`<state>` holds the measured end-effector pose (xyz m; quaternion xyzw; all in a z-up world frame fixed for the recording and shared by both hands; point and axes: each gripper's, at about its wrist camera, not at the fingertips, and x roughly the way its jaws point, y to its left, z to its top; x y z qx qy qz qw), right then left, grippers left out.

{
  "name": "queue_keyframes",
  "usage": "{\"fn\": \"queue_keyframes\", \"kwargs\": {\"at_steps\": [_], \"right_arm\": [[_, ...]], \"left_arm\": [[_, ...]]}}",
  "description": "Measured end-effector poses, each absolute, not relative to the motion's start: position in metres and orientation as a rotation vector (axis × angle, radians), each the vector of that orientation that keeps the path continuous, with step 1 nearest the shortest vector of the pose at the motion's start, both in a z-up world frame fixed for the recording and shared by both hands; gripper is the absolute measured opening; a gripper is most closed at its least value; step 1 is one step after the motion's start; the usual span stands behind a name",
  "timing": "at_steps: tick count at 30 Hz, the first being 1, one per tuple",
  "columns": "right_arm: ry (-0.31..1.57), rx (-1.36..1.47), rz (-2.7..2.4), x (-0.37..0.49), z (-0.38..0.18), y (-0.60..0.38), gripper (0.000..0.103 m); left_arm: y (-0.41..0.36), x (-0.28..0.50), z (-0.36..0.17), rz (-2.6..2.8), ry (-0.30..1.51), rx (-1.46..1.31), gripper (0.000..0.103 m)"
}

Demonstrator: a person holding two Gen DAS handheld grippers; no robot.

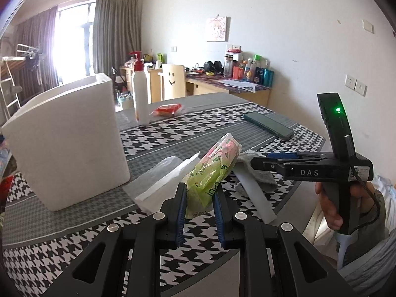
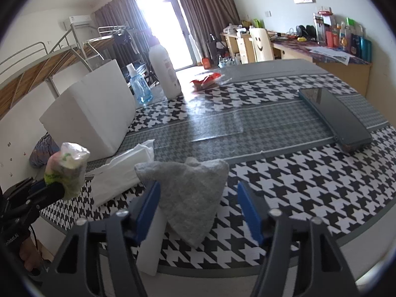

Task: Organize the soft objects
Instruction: 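Close left gripper on tissue pack while right gripper grasps grey cloth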

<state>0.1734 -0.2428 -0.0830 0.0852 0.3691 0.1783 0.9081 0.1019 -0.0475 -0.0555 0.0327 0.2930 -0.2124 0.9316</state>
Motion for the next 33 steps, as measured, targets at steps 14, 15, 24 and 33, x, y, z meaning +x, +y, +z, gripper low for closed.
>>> {"fn": "queue_keyframes", "kwargs": {"at_steps": [14, 15, 24, 33], "right_arm": [[0.864, 0.231, 0.367, 0.191, -0.1, -0.242, 0.024], [0.866, 0.228, 0.364, 0.191, -0.101, -0.241, 0.022], [0.84, 0.199, 0.36, 0.185, -0.092, -0.236, 0.008], [0.748, 0.157, 0.365, 0.17, -0.061, -0.227, 0.008]], "left_arm": [[-0.033, 0.104, -0.061, -0.421, 0.611, 0.028, 0.022], [-0.032, 0.104, -0.061, -0.419, 0.611, 0.025, 0.022], [-0.025, 0.105, -0.061, -0.397, 0.606, 0.007, 0.022], [-0.016, 0.101, -0.057, -0.356, 0.592, -0.015, 0.022]]}}
